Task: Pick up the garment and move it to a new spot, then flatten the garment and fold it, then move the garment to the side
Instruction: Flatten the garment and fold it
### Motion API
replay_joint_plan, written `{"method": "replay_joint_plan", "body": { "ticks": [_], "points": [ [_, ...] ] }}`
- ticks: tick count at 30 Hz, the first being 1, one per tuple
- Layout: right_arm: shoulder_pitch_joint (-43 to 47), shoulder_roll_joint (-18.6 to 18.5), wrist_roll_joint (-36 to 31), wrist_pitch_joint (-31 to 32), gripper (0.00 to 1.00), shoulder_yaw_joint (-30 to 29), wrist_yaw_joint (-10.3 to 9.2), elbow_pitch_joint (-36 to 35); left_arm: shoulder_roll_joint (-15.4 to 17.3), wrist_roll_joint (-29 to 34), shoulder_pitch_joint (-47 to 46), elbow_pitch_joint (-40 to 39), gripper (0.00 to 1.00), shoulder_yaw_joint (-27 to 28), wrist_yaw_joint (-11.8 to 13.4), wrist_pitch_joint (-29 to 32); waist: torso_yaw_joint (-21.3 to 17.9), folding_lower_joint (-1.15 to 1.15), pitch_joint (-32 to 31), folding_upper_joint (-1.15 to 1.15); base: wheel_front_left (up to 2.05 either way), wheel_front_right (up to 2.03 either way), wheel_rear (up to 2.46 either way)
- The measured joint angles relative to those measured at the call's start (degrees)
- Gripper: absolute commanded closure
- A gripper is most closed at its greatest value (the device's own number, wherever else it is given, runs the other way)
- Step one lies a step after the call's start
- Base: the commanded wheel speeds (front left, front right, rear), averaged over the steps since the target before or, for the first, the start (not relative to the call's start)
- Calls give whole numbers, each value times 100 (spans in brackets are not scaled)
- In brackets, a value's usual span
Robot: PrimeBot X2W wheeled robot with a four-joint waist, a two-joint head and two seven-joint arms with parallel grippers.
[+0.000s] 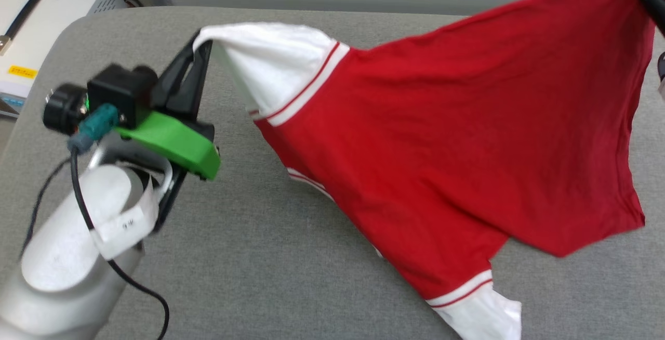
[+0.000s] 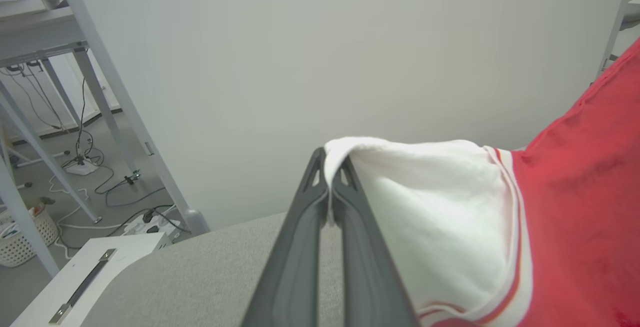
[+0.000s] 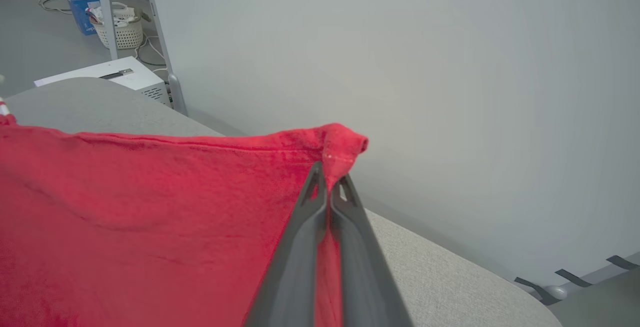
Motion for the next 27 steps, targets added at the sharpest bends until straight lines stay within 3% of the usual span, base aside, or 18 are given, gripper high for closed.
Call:
{"method": "replay_joint_plan", "body": {
  "ticks": [7, 12, 20, 27],
  "points": [
    [-909, 425, -409, -68, 100, -497, 0, -12, 66, 166, -1872, 276, 100, 86, -413, 443, -174, 0, 276, 0, 0, 0, 0],
    [-1990, 635, -717, 19, 100, -592, 0, 304, -122, 359, -3312, 900, 100, 51, -720, 627, -216, 0, 630, 0, 0, 0, 0],
    [-4062, 947, -1285, -172, 100, -433, 0, 1335, -547, 516, -5579, 2186, 100, 21, -984, 539, -283, 1, 1183, 0, 0, 0, 0],
    [-5274, 1093, -1481, -588, 100, -121, 0, 2381, -598, 651, -6820, 3129, 100, -4, -1076, 277, -316, 0, 1516, 0, 0, 0, 0]
  ]
}}
